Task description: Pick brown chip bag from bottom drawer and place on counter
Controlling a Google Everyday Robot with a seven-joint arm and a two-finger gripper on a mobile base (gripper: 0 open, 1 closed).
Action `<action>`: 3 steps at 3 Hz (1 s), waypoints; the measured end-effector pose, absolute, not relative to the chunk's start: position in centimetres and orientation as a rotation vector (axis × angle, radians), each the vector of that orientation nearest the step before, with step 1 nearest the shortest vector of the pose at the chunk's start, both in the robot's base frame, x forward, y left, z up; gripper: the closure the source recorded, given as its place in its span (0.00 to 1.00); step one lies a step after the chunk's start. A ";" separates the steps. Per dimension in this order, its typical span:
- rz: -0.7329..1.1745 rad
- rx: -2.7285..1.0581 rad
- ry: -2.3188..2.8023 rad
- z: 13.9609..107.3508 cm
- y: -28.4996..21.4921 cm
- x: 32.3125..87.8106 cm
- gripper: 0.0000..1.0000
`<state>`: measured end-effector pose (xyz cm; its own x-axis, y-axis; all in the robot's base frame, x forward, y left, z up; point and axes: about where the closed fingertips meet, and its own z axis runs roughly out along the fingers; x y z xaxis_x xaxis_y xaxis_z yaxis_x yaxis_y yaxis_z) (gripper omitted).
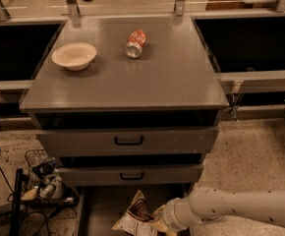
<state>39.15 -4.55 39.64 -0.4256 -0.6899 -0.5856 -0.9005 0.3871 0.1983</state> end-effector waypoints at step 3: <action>0.594 -1.393 2.206 44.7 -6.1 39.4 1.00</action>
Offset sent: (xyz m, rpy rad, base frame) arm 0.0200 -0.0228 0.0446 -0.0364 -0.0807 -0.0115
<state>39.39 -6.05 44.72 -0.3806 -0.7129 -0.5889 -0.9123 0.3936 0.1131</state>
